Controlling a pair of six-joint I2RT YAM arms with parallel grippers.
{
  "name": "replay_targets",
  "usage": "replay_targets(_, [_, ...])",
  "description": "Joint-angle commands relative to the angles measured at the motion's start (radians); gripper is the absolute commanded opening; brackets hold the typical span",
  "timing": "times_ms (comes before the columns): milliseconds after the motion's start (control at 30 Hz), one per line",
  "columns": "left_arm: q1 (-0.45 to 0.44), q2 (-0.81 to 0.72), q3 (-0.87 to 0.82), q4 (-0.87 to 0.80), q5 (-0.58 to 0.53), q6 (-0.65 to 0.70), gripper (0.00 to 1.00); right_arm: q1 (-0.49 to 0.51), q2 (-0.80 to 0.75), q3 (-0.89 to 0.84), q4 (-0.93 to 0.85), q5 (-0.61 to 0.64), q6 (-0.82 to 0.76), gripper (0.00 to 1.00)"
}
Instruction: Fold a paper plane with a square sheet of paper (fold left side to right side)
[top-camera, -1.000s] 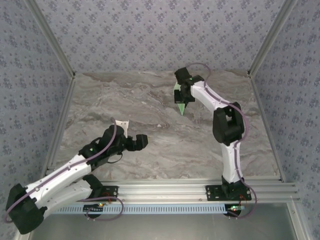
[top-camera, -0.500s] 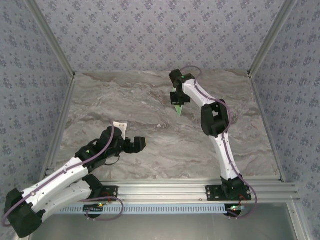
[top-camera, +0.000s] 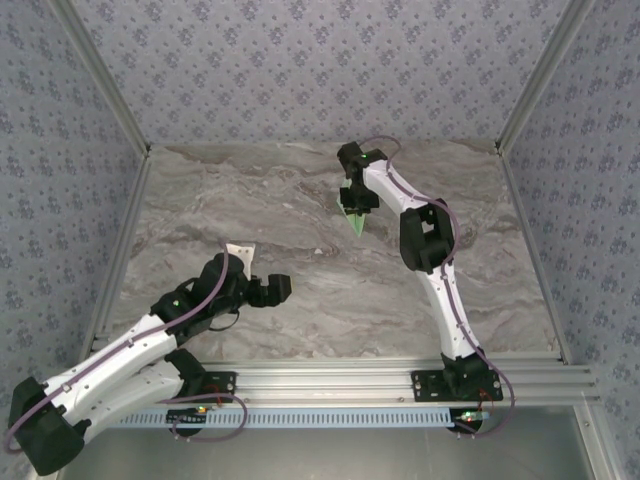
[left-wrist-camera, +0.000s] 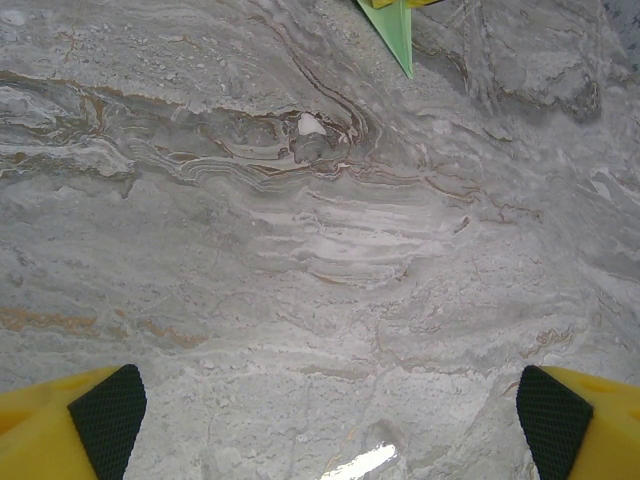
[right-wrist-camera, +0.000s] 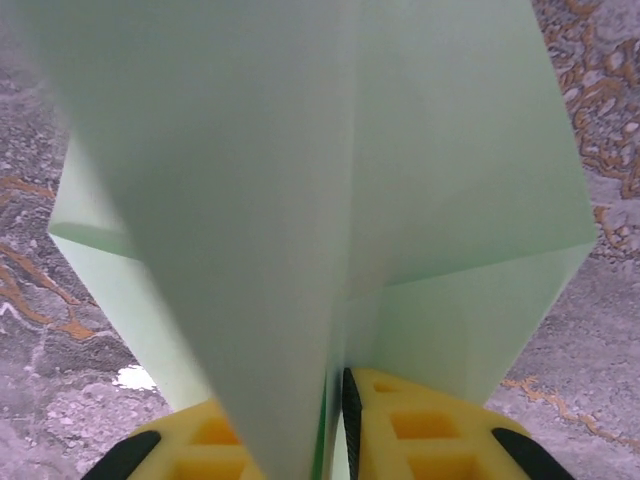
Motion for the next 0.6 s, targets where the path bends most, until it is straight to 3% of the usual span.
replay_targets(0, [0.003,-0.002,0.01,-0.017,-0.011,0.008,0.98,0.008,0.045,-0.009,-0.047,-0.03,-0.004,0.22])
replay_targets(400, [0.003,0.015,0.018,-0.019,-0.009,0.005,0.98,0.017,-0.05,-0.025,-0.051,0.03,-0.022,0.23])
replay_targets(567, [0.01,0.01,0.028,-0.016,-0.003,0.005,0.98,0.021,-0.105,-0.027,-0.065,0.045,-0.034,0.29])
